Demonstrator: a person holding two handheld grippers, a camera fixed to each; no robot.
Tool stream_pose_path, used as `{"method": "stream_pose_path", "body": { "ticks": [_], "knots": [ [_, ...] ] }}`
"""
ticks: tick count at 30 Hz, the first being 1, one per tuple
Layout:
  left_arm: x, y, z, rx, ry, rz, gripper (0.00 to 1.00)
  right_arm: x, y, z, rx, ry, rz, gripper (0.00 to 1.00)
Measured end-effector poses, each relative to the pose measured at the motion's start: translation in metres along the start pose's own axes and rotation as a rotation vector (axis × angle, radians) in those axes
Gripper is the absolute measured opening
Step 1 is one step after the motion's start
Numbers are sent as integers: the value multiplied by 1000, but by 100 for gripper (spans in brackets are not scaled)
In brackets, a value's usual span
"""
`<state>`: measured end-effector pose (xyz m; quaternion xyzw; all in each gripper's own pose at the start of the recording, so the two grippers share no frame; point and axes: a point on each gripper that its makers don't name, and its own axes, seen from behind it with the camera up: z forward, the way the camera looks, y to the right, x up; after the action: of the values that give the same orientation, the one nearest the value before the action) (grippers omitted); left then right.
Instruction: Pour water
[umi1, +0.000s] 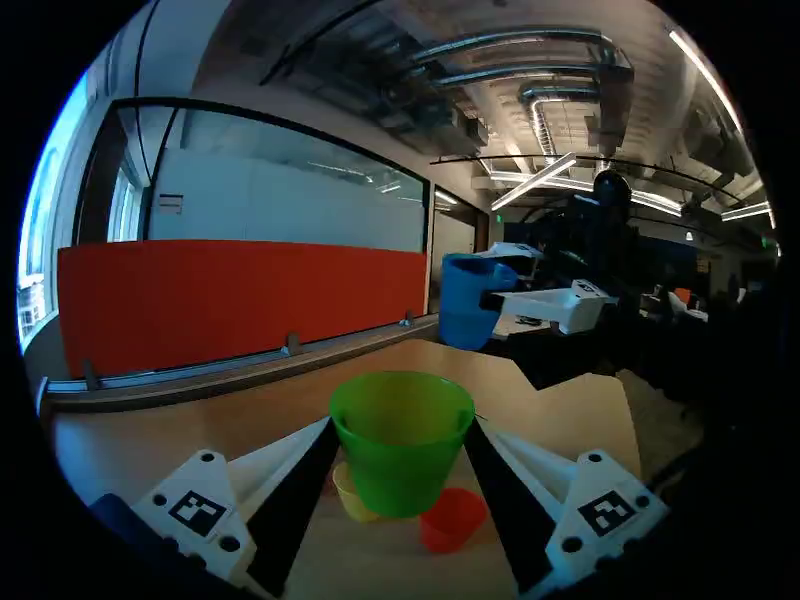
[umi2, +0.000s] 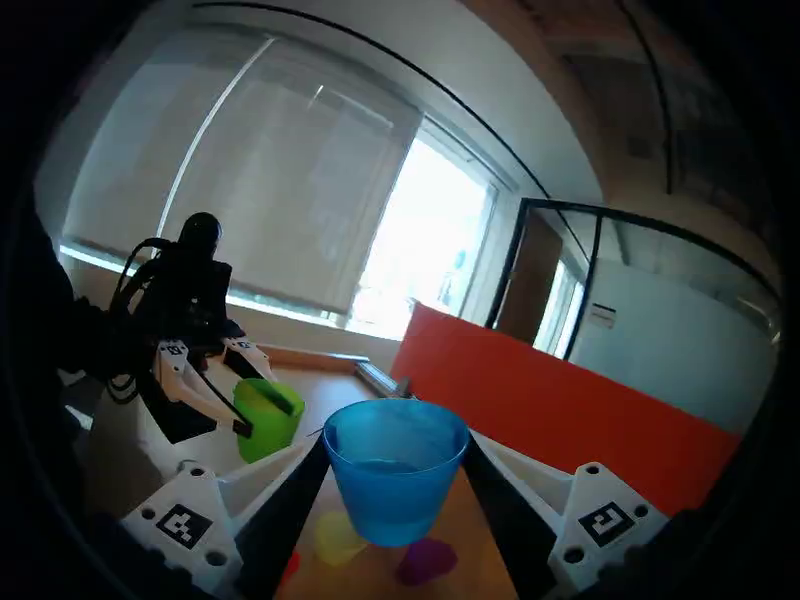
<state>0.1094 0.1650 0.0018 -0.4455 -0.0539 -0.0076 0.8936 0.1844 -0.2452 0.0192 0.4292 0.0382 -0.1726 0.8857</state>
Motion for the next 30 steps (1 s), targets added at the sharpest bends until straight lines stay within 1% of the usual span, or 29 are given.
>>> {"method": "stream_pose_path", "body": {
  "ticks": [5,14,21,30],
  "knots": [
    [-3,5,2,-8,-6,-3,86,5,-3,5,15,-2,-40,92],
    [-8,17,7,-32,-10,-6,86,15,-5,11,23,4,-121,92],
    [-9,28,9,-51,-11,-2,86,23,-8,16,29,7,-185,92],
    [-7,37,10,-73,-6,0,86,28,-9,21,31,5,-261,92]
  ]
}}
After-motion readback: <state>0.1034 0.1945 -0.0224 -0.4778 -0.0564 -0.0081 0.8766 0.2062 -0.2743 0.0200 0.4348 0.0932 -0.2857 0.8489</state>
